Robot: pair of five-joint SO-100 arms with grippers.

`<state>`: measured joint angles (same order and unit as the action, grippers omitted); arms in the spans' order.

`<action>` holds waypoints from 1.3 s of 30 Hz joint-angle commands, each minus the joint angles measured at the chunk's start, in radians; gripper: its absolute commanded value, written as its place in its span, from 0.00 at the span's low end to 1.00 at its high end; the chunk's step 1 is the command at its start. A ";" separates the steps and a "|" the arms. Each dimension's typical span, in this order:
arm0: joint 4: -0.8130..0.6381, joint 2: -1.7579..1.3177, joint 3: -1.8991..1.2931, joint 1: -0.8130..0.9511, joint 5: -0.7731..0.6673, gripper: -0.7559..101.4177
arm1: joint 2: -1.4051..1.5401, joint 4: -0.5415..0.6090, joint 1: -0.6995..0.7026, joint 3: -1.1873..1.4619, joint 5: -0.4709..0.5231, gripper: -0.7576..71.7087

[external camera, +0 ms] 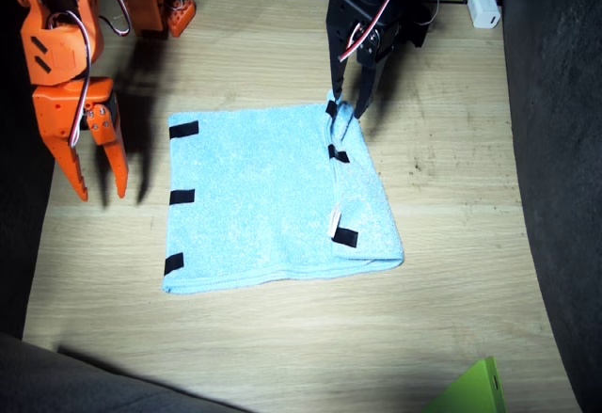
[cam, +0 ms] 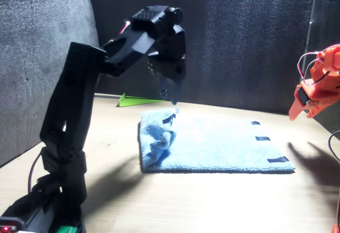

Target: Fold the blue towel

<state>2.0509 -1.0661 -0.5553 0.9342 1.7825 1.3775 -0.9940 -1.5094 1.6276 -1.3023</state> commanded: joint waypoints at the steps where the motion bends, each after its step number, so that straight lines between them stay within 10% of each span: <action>1: 0.011 -0.156 -0.064 0.166 -0.029 0.00 | 0.015 0.011 -0.031 -0.015 -0.015 0.38; 13: -0.173 -0.499 -0.627 0.416 0.021 0.00 | -0.026 -0.021 -0.117 -0.075 -0.041 0.39; 39: -0.244 -0.451 -0.686 0.351 -0.009 0.00 | -0.163 -0.118 -0.225 -0.169 -0.044 0.43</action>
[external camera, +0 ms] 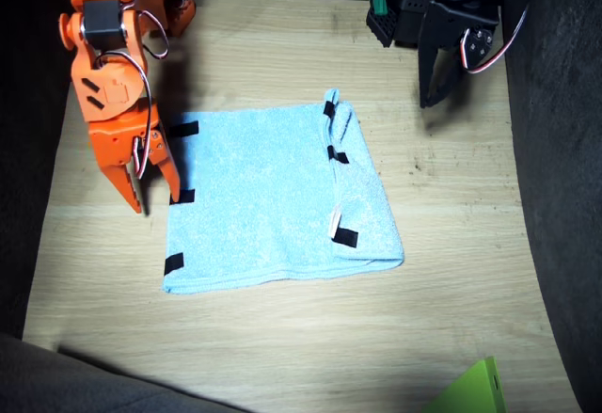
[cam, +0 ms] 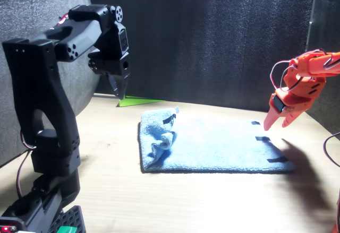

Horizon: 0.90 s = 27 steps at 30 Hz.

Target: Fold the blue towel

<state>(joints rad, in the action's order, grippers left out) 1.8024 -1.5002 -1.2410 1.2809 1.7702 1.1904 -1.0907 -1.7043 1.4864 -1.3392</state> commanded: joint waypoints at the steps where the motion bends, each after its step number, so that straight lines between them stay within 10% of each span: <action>1: 0.005 -0.015 0.002 0.005 0.002 0.00 | 0.025 -0.028 -0.038 -0.031 -0.009 0.43; 27: 0.012 0.000 0.032 -0.008 -0.003 0.00 | -0.028 -0.135 -0.067 -0.037 -0.064 0.42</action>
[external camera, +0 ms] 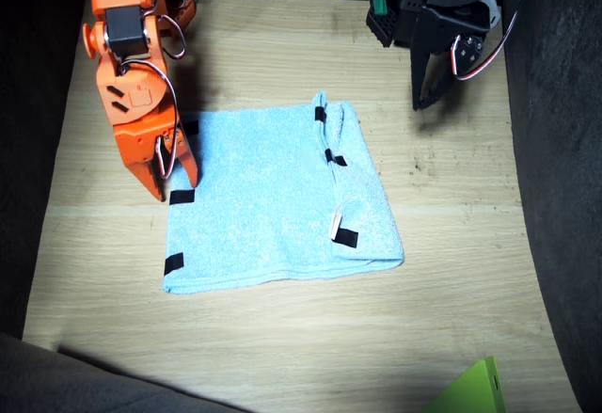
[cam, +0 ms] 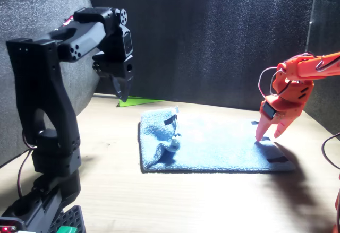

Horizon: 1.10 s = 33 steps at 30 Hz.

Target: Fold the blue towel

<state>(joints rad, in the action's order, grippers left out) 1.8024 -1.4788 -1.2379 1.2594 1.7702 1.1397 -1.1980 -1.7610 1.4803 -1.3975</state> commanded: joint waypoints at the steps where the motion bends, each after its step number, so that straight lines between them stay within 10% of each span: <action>1: 0.012 -0.021 0.032 0.014 -0.003 0.00 | 0.020 -0.034 -0.011 -0.032 -0.008 0.42; 17: 0.048 -0.031 0.075 0.011 -0.008 0.00 | -0.012 -0.084 -0.031 -0.048 0.011 0.40; 33: 0.083 -0.071 0.094 0.015 -0.006 0.00 | -0.023 -0.097 -0.038 -0.051 0.038 0.01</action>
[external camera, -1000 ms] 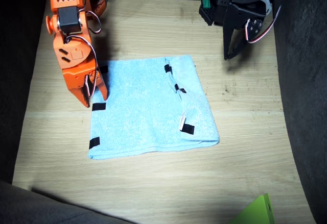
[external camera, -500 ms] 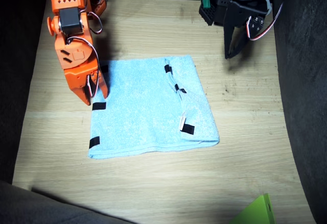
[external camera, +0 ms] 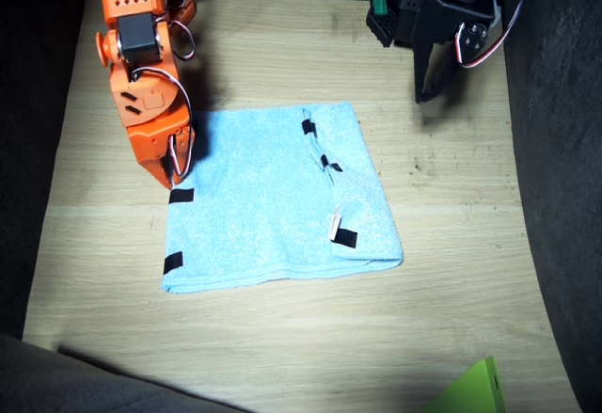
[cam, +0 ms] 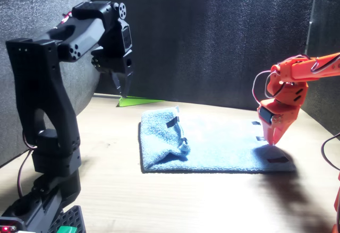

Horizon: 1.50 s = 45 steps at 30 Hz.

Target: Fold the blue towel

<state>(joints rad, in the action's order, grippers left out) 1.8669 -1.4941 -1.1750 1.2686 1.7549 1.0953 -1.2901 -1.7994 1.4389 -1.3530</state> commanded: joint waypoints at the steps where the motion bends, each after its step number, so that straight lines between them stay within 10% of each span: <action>1: 0.020 -0.057 0.031 0.006 0.009 0.00 | 0.021 -0.005 0.000 -0.009 -0.006 0.01; 45: -0.023 -0.120 -0.117 -0.015 0.029 0.00 | -0.011 -0.348 -0.221 -0.476 -0.101 0.01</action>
<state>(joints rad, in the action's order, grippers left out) 1.8316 -1.5693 -1.2732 1.2364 1.7656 1.0999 -1.5877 -1.9850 1.0753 -1.4281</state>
